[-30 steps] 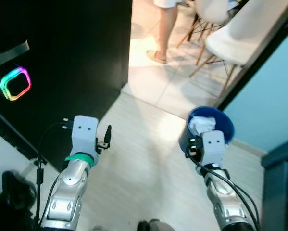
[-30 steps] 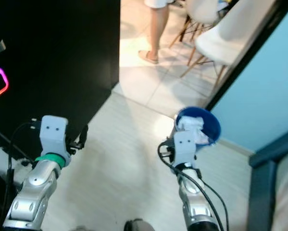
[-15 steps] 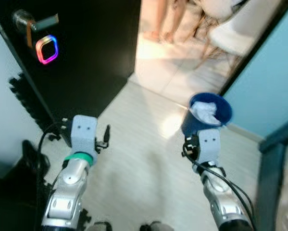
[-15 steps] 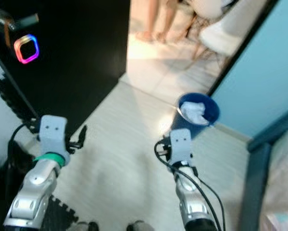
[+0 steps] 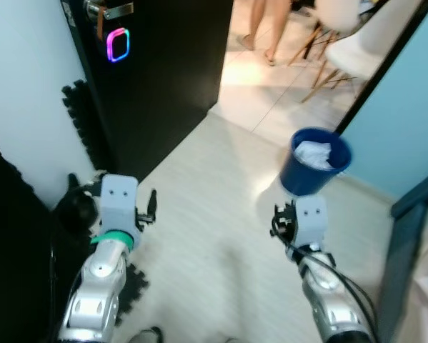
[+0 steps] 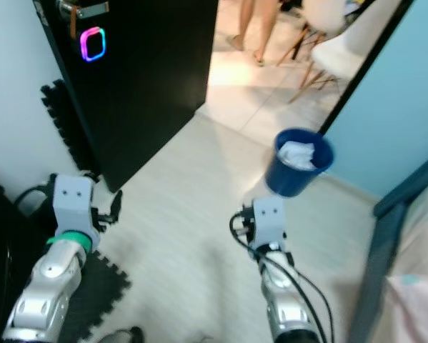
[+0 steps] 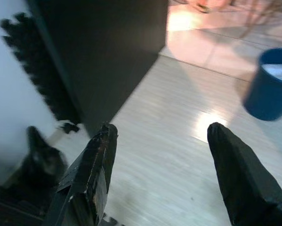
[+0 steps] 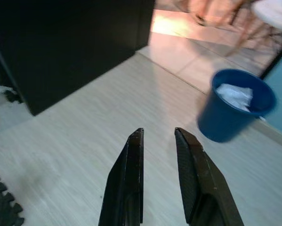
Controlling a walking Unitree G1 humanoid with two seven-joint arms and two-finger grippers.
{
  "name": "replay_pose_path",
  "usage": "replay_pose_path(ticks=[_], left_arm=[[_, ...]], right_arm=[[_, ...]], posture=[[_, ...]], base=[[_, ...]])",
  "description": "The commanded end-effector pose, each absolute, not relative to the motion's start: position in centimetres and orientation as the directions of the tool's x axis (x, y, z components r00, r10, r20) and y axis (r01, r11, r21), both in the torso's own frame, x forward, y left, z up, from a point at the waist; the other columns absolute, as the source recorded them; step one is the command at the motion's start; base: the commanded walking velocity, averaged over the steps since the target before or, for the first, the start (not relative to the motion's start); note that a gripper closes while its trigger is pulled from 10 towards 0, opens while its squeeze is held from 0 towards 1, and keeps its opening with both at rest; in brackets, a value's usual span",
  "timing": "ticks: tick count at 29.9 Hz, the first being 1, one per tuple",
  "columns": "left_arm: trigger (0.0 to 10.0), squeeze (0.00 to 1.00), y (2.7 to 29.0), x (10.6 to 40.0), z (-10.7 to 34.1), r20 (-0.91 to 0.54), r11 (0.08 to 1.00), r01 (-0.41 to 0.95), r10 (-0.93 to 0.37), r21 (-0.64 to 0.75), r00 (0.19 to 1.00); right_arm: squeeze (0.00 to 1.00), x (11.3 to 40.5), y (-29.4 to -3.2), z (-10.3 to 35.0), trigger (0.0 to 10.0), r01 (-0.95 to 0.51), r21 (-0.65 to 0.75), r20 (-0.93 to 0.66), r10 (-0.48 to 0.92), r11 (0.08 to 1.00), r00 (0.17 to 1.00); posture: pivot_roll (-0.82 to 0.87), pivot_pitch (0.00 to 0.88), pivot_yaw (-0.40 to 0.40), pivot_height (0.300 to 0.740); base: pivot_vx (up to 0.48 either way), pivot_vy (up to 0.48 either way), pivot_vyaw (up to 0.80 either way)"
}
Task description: Clean up the room
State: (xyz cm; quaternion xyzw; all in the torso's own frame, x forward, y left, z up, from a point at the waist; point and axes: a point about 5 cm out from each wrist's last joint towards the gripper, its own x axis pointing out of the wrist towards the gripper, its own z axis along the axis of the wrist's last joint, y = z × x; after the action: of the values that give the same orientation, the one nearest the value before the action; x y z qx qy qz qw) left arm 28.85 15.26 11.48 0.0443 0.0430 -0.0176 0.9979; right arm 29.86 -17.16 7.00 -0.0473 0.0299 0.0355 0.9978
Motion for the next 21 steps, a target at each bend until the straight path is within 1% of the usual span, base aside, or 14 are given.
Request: replay_pose_path(ticks=[1, 5, 7, 9, 14, 16, 21], left_arm=[[10.0, 0.00, 15.6, 28.9, 11.1, -0.114, 0.996, 0.026, -0.017, 0.080, 0.993], [10.0, 0.00, 15.7, 29.1, 10.4, -0.193, 0.998, 0.018, -0.005, 0.067, 0.981], [10.0, 0.00, 15.7, 29.1, 10.4, -0.193, 0.998, 0.018, -0.005, 0.067, 0.981], [10.0, 0.00, 15.8, 29.2, 10.2, -0.228, 0.998, 0.023, -0.009, 0.061, 0.974], [10.0, 0.00, 15.9, 29.4, 10.4, -0.220, 0.996, 0.034, -0.015, 0.086, 0.975], [10.0, 0.00, 16.0, 29.8, 10.9, -0.199, 0.990, 0.054, -0.027, 0.130, 0.980], [10.0, 0.00, 15.7, 30.9, 12.1, -0.164, 0.989, 0.072, -0.050, 0.129, 0.985]], right_arm=[[0.00, 29.8, -17.3, 6.5, 10.0, -0.068, -0.088, -0.086, 0.060, 0.994, 0.994], [0.00, 29.9, -17.3, 6.5, 10.0, -0.063, -0.069, -0.097, 0.056, 0.996, 0.994], [0.00, 29.9, -17.3, 6.5, 10.0, -0.063, -0.069, -0.097, 0.056, 0.996, 0.994], [0.00, 29.8, -17.4, 6.5, 10.0, -0.053, -0.062, -0.094, 0.047, 0.997, 0.995], [0.00, 29.8, -17.4, 6.7, 10.0, -0.047, -0.062, -0.085, 0.042, 0.997, 0.995], [0.00, 30.0, -17.4, 7.3, 10.0, -0.044, -0.060, -0.061, 0.041, 0.997, 0.997], [0.00, 30.3, -17.4, 8.2, 10.0, -0.036, -0.060, -0.023, 0.034, 0.998, 0.999]], posture=[[-0.04, 0.099, -0.015, 0.740], [-0.04, 0.103, -0.014, 0.740], [-0.04, 0.103, -0.014, 0.740], [-0.04, 0.099, -0.011, 0.740], [-0.04, 0.099, -0.005, 0.740], [-0.05, 0.101, -0.004, 0.740], [-0.06, 0.098, 0.004, 0.740]], base=[[0.000, 0.000, 0.00], [0.000, 0.000, -0.75], [0.000, 0.000, -0.76], [0.000, 0.000, -0.76], [0.000, 0.000, -0.77], [0.000, 0.000, -0.77], [0.000, 0.000, -0.78]])
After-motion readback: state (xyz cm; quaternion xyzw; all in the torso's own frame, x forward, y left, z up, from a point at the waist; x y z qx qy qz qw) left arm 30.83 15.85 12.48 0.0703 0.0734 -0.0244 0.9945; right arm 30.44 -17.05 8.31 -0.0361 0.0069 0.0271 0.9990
